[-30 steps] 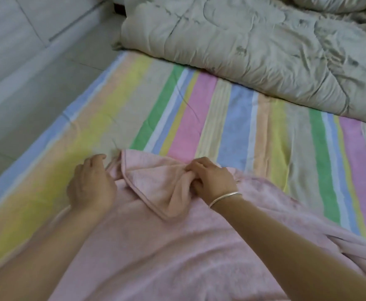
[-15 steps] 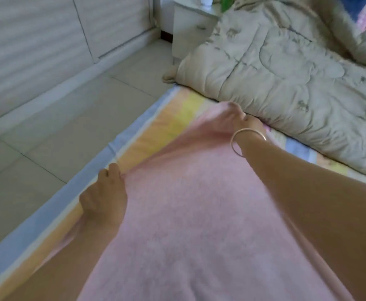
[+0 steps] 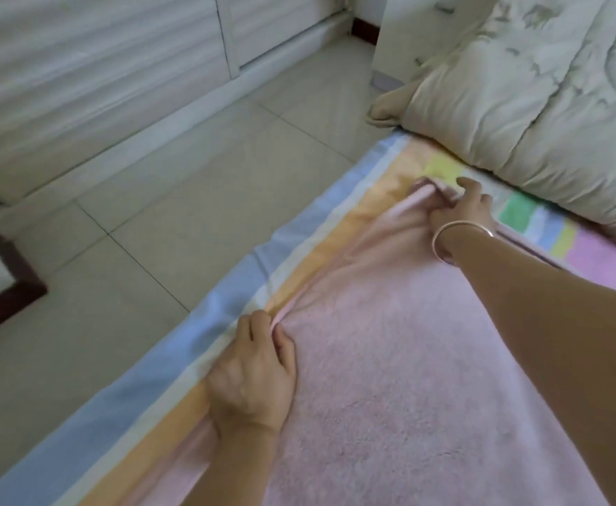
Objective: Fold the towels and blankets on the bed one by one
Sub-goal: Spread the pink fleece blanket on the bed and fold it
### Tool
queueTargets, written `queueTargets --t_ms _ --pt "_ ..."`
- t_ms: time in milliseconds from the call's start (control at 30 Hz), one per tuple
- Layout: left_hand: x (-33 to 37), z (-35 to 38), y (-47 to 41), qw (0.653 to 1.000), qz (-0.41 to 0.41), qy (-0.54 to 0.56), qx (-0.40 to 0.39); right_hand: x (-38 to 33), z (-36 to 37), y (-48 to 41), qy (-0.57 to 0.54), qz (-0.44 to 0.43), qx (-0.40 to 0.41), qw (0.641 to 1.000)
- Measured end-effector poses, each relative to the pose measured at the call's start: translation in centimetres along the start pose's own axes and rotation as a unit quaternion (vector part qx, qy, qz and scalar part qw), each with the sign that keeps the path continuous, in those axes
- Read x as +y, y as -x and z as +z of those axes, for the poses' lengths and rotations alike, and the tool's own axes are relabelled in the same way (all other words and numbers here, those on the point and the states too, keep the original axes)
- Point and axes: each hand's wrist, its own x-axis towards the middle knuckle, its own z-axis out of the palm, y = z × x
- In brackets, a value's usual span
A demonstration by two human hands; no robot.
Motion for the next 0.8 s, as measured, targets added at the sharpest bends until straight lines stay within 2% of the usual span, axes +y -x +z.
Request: queueTargets --t_ms 100,167,300,367,467,533,600,700,800 --pt "0.1 0.0 -0.2 1.0 -0.005 -0.005 -0.012 -1.4 -0.2 -1.6 0.084 0.022 -0.015 0.996" --pt "0.2 -0.1 -0.2 1.0 -0.006 -0.002 -0.016 -2.8 -0.6 -2.4 0.099 0.016 -0.018 0.995" --pt "0.4 -0.1 -0.4 1.0 -0.014 0.0 -0.023 -6.1 -1.8 -4.3 0.002 0.004 0.079 0.997" --pt "0.4 0.0 -0.4 0.999 -0.015 -0.001 -0.028 -5.8 -1.4 -4.4 -0.023 -0.004 0.097 0.995" --pt "0.5 0.0 -0.5 0.999 -0.012 -0.002 -0.033 -3.4 1.0 -3.2 -0.055 -0.044 0.014 0.997" --pt "0.4 0.0 -0.5 0.999 -0.009 -0.006 -0.037 -2.7 1.3 -2.7 -0.135 -0.078 -0.024 0.987" --pt "0.5 0.0 -0.5 0.999 -0.008 -0.008 -0.04 -2.9 0.0 -2.3 -0.245 -0.075 -0.033 0.966" --pt "0.6 0.0 -0.6 0.999 -0.013 -0.006 -0.049 -2.6 -2.7 1.6 -0.12 -0.137 -0.079 0.98" --pt "0.6 0.2 -0.5 0.999 -0.018 0.0 -0.037 0.3 -4.7 11.5 -0.061 -0.155 -0.097 0.981"
